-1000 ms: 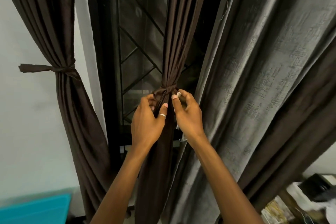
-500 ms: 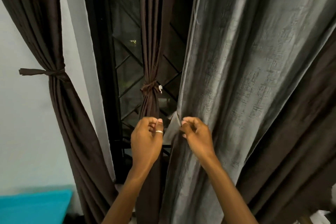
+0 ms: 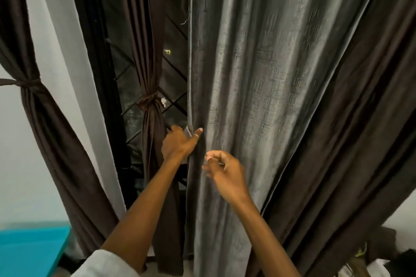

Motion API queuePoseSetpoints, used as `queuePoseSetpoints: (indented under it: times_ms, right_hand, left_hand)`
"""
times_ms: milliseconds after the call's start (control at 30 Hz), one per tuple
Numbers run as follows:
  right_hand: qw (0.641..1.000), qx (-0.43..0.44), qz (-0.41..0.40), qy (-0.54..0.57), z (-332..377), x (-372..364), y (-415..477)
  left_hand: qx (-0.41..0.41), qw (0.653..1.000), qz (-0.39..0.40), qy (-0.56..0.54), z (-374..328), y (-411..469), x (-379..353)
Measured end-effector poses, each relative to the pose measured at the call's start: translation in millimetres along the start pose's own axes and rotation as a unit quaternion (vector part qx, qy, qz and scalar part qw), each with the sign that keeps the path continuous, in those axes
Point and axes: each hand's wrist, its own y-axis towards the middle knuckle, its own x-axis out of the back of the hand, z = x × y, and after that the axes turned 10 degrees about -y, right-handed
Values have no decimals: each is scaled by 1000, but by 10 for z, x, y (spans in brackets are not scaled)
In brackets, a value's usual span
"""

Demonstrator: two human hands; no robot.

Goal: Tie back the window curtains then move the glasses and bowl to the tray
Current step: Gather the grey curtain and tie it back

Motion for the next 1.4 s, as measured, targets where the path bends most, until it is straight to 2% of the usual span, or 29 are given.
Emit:
queuePoseSetpoints:
  times_ms: [367,533,667,833,967,1133,1200,1267,1333,1400]
  right_hand:
    - [1000,8,-4,-30,121,-127,151]
    - [999,6,-6,-44,113,-242,180]
    - [997,6,-24,-77,-4,-267,105]
    - [975,35,-150,-161,25,-191,115]
    - [933,104,-264,-223,360,-53,374]
    - [878,96,-376,-279,695,62,747]
    - [896,49,-350,-268,632,58,795]
    - [935,17,-270,-228,425,-6,714]
    - [943,37,-218,-249,131,-130,526]
    - [941,68,-205,-261,-131,-276,321]
  left_hand:
    - [2,999,-44,6,-34,-1,-93]
    - [-12,999,-35,14,18,119,-36]
    - [-37,999,-25,-28,146,84,16]
    - [-99,991,-23,-82,410,-254,125]
    - [-136,988,-26,-72,530,-450,257]
    - [-135,987,-36,-78,562,-616,402]
    - [-128,988,-39,-83,579,-630,442]
    - [-120,987,-47,-93,600,-660,463]
    - [-109,986,-54,-110,614,-708,469]
    - [-93,985,-54,-131,624,-745,453]
